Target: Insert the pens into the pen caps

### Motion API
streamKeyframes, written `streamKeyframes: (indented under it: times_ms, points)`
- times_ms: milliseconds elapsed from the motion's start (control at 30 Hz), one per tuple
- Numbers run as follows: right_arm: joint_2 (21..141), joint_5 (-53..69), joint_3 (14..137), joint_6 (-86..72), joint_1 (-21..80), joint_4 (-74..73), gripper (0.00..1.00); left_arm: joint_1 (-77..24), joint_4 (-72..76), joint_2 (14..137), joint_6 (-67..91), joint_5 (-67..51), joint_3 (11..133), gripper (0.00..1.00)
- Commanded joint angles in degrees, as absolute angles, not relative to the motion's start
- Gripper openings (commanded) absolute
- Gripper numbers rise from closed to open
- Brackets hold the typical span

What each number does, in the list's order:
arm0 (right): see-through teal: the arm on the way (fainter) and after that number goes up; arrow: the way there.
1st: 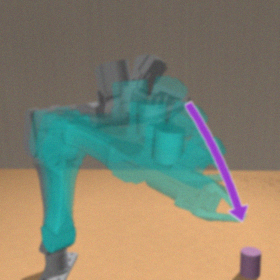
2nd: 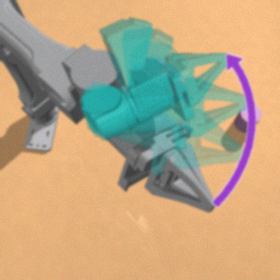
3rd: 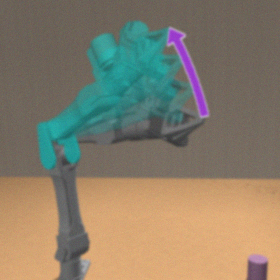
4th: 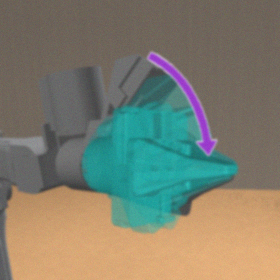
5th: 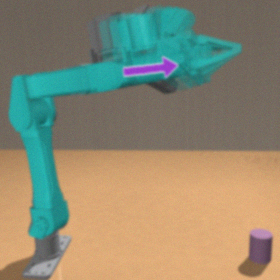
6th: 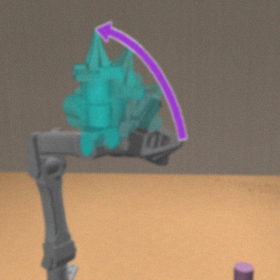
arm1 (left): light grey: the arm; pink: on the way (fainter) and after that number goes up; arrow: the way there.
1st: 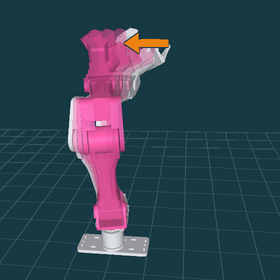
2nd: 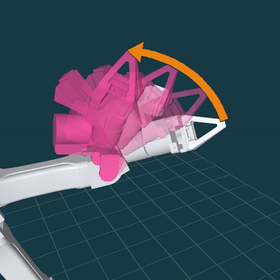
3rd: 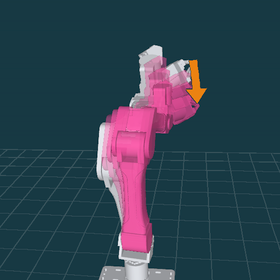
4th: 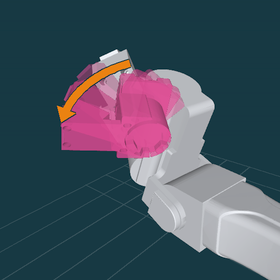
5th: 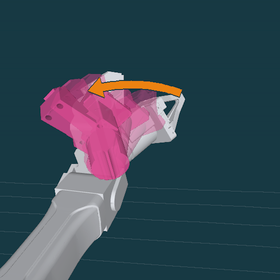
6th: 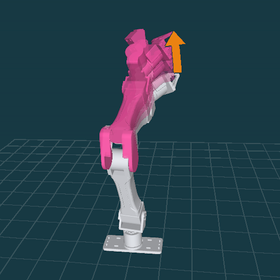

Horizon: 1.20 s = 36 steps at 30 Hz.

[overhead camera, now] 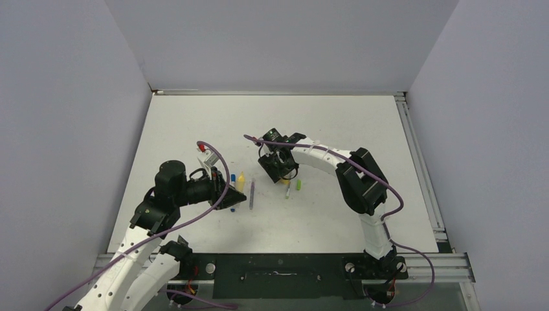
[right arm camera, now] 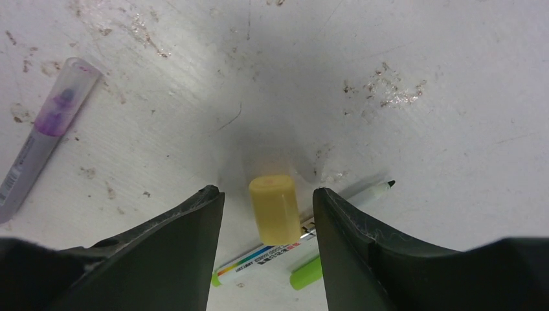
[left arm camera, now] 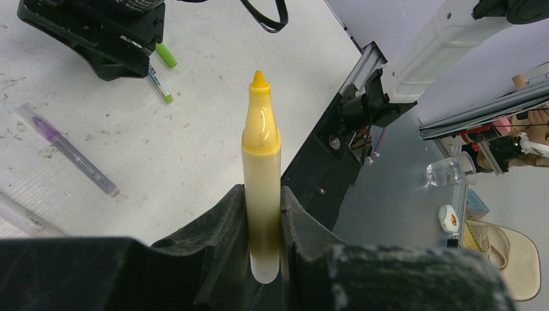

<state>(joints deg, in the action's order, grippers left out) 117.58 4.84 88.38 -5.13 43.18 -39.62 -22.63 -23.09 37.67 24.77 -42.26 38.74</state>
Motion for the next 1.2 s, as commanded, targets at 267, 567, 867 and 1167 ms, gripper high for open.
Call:
streamKeyframes:
  times_ms: [267,567,867,1167]
  points:
    - [119.0,0.2,90.0,-4.5,43.3,-39.2,0.39,-22.9,-20.0,37.7,24.4,-42.3,38.9,0.00]
    - [116.8,0.2,88.8,-5.5,43.5,-38.4,0.09,-22.9,-20.0,37.7,24.5,-42.1,38.9,0.00]
    - [108.2,-1.7,86.0,-12.0,44.7,-36.3,0.05,-22.9,-19.6,38.4,24.5,-40.8,39.2,0.00]
    - [96.7,-4.4,82.4,-22.4,47.2,-32.5,0.05,-26.9,-18.4,40.2,24.5,-33.7,40.0,0.00]
